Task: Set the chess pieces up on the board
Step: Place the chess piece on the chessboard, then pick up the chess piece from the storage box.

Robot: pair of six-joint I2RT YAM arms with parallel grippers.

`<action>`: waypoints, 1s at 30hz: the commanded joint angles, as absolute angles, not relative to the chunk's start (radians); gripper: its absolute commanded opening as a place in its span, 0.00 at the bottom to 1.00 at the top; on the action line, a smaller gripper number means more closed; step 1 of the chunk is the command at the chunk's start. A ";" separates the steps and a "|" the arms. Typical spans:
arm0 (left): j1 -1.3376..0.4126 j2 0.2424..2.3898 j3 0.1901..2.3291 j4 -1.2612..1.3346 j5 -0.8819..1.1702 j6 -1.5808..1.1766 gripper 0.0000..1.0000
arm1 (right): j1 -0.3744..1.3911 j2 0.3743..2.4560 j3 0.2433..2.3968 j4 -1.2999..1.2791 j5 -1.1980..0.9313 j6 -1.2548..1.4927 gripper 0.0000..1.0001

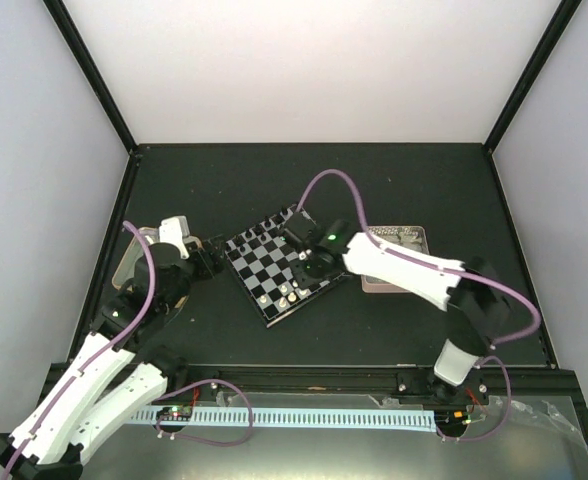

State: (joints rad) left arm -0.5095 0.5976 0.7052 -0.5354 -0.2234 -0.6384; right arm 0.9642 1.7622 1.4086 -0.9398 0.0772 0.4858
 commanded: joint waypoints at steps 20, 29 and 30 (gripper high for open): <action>-0.500 0.613 0.764 -0.515 -0.050 -0.654 0.79 | 0.396 1.359 0.954 -0.650 0.220 0.620 0.49; -0.500 0.636 0.750 -0.483 0.009 -0.657 0.79 | 0.340 1.479 0.920 -0.574 0.138 0.618 0.49; -0.499 0.639 0.750 -0.479 0.012 -0.658 0.79 | 0.337 1.491 0.919 -0.572 0.138 0.616 0.49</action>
State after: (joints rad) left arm -0.5095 0.6289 0.7341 -0.5182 -0.0280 -0.6498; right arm 0.3500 1.4551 0.9241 -0.6220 0.1596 0.6189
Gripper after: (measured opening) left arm 0.788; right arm 0.491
